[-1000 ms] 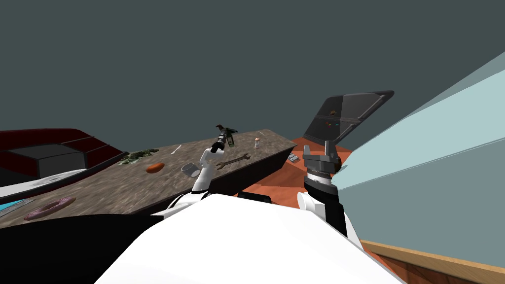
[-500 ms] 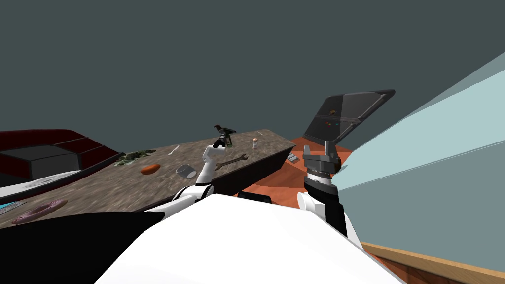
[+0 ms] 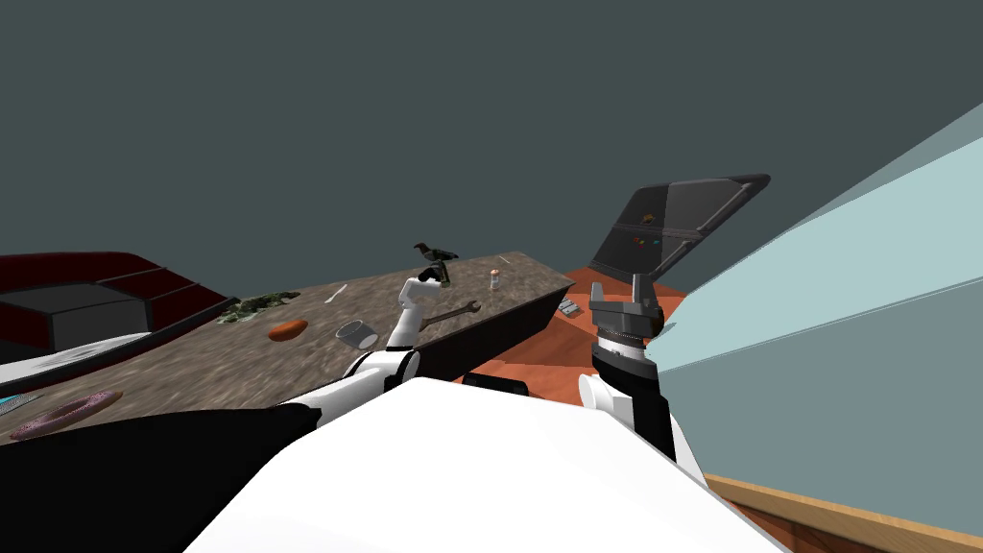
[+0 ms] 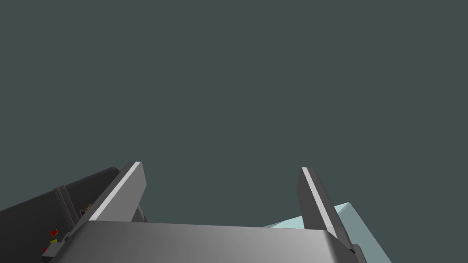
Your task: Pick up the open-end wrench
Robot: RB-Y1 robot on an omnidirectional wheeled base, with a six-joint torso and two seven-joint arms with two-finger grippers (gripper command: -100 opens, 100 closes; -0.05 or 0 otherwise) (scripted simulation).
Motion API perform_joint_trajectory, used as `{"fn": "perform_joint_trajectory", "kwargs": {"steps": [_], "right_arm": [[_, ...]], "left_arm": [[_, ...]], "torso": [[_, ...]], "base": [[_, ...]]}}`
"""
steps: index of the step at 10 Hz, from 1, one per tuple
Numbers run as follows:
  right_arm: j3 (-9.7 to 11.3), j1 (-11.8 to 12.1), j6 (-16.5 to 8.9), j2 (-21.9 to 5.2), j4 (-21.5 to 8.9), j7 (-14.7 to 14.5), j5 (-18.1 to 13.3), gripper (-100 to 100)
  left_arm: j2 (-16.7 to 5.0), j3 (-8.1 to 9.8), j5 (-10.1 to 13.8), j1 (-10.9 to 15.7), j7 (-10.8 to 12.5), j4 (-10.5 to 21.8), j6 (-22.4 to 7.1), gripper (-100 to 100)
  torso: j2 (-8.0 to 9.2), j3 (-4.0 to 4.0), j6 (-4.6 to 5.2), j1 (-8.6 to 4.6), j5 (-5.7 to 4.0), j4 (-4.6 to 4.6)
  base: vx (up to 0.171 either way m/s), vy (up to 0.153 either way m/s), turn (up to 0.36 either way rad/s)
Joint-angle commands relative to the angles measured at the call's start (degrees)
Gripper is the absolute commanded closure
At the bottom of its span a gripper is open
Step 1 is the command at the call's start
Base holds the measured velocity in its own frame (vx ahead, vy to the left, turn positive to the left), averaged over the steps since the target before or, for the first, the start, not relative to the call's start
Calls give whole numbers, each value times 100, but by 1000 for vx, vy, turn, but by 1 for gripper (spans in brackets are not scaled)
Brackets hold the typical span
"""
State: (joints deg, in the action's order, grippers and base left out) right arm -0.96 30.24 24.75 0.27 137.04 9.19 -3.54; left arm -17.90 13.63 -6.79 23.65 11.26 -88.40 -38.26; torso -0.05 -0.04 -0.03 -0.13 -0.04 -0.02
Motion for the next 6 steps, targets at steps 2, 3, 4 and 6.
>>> {"fn": "perform_joint_trajectory", "kwargs": {"steps": [2,3,4,6], "right_arm": [[0,0,0,0,0,0,0,0],[0,0,0,0,0,0,0,0],[0,0,0,0,0,0,0,0],[0,0,0,0,0,0,0,0]], "left_arm": [[-65,9,132,401,82,447,-449,-100],[-65,9,132,506,82,630,-596,-100],[-65,9,132,506,82,672,-645,-100],[-115,2,243,812,135,1003,-1016,-100]], "torso": [[-1,-1,0,0,0,-1],[-2,-2,0,-5,-1,-1],[0,0,0,-2,-1,-1],[7,4,-1,5,1,1]], "base": [[23,-47,6],[16,-44,7],[5,-18,-1],[3,-29,9]]}}
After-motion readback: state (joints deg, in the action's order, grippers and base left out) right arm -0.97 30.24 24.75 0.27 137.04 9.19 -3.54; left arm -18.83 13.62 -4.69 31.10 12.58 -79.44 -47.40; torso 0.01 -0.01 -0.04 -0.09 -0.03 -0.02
